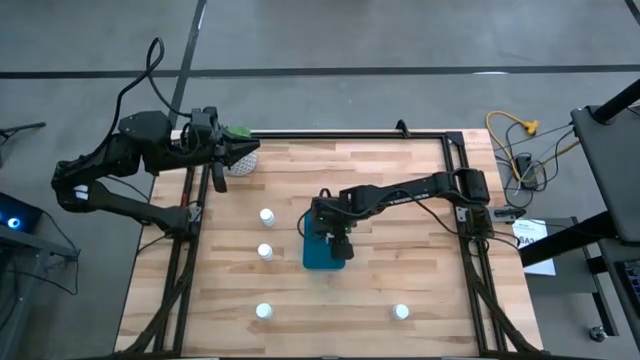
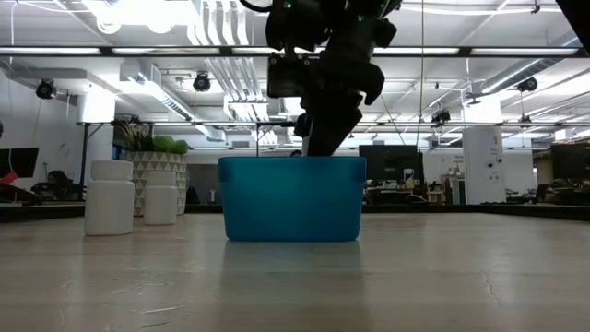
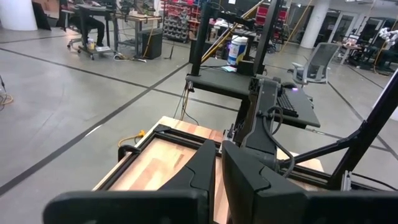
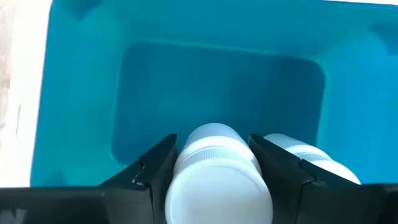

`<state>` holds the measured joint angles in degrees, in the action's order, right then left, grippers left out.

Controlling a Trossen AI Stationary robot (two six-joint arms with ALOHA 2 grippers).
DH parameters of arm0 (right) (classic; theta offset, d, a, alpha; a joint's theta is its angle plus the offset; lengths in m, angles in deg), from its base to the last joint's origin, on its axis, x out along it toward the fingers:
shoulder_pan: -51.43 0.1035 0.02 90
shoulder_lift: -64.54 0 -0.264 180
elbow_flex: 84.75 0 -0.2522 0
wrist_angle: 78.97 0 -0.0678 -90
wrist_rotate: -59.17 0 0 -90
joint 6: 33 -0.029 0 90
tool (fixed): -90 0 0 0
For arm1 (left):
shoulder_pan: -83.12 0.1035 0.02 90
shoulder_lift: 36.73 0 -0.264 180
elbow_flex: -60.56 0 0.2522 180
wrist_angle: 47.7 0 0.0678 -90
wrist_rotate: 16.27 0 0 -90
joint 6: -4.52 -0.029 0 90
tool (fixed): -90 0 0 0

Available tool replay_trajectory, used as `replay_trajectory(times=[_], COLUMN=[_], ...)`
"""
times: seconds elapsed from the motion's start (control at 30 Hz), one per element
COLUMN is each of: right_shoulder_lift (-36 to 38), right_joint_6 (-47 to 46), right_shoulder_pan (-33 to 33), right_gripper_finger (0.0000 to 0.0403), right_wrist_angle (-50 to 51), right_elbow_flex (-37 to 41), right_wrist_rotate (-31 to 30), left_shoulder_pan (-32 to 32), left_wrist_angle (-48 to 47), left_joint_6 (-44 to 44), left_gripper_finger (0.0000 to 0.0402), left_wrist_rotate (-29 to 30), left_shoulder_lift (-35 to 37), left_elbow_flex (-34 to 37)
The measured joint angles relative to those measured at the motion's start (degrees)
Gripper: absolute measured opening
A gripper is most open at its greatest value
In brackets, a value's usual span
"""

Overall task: Pick and place pill bottles into a basket
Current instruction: Put the white medicine bottle into the blue bin

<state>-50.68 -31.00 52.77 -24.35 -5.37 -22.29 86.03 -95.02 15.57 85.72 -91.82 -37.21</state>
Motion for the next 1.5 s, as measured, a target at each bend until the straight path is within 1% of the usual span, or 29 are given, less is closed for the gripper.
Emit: replay_trajectory(times=[0.27,0.4,0.6,1.23,1.5], right_shoulder_lift=[0.00,0.00,0.00,-0.02,-0.02], right_joint_6=[0.94,-0.24,-0.08,0.52,-0.82], right_shoulder_pan=[0.13,0.41,0.64,1.16,1.16], right_gripper_finger=[0.0169,0.0169,0.0172,0.0183,0.0208], right_wrist_angle=[-1.17,-1.87,-3.35,-3.21,-3.18], right_elbow_flex=[2.58,3.40,3.00,3.37,3.81], right_wrist_rotate=[-1.10,-1.04,-0.99,-0.99,-1.00], left_shoulder_pan=[0.00,0.01,0.01,0.01,0.01], left_wrist_angle=[0.04,0.02,0.08,0.04,0.04], left_joint_6=[0.00,0.02,0.02,0.04,0.05], left_gripper_finger=[0.0011,0.0011,0.0011,0.0011,0.0011], left_wrist_rotate=[0.00,0.00,0.00,0.00,0.00], left_shoulder_lift=[-0.41,-0.66,-0.97,-1.10,-1.11], left_elbow_flex=[0.00,0.00,0.00,0.00,0.00])
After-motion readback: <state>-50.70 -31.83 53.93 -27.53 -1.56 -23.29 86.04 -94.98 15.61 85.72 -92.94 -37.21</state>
